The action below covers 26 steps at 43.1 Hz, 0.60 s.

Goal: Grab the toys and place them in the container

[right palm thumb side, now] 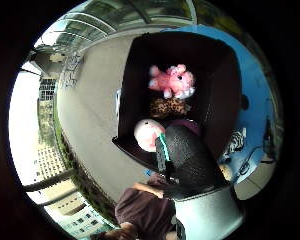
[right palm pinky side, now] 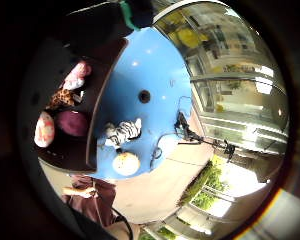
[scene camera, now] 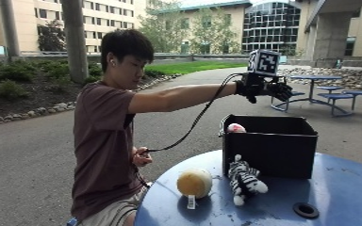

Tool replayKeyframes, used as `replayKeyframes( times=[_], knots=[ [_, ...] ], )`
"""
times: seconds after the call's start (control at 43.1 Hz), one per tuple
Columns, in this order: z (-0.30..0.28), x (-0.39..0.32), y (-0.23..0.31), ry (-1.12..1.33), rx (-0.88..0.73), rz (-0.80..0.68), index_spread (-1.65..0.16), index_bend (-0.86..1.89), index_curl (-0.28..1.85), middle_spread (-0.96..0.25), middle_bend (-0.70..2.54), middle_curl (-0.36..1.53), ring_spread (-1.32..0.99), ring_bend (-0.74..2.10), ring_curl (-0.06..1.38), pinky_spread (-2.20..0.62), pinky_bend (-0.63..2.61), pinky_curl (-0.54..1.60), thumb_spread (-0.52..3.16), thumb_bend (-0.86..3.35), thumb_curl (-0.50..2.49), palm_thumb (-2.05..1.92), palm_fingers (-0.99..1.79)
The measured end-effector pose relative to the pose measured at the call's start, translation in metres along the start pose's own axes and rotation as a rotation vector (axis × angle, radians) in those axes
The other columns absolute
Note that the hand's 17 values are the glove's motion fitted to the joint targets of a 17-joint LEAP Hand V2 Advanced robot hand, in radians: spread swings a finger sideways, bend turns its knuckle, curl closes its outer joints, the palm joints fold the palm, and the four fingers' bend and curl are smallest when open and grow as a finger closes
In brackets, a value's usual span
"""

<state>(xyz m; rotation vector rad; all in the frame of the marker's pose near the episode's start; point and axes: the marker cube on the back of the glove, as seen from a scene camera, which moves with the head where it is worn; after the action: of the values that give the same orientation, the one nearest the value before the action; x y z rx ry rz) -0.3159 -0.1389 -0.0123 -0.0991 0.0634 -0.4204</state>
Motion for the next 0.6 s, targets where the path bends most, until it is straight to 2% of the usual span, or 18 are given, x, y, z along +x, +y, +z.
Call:
replayKeyframes(
  times=[0.232, 0.441, 0.604],
  knots=[
    [-0.003, 0.094, 0.057, -0.009, 0.004, 0.016, -0.19, 0.03, 0.21, 0.02, 0.14, 0.35, 0.0, 0.4, 0.37, 0.04, 0.98, 0.38, 1.3, -0.01, 0.55, 0.04, -0.3],
    [0.003, 0.173, 0.094, -0.07, 0.012, 0.208, -0.2, 0.06, 0.17, 0.0, 0.14, 0.32, -0.01, 0.37, 0.36, 0.03, 0.93, 0.36, 1.33, -0.01, 0.48, 0.05, -0.26],
    [0.034, 0.201, 0.103, -0.067, -0.034, 0.091, -0.21, 0.08, 0.16, -0.02, 0.15, 0.31, -0.01, 0.35, 0.36, 0.03, 0.88, 0.35, 1.33, -0.01, 0.45, 0.06, -0.23]
  ],
)
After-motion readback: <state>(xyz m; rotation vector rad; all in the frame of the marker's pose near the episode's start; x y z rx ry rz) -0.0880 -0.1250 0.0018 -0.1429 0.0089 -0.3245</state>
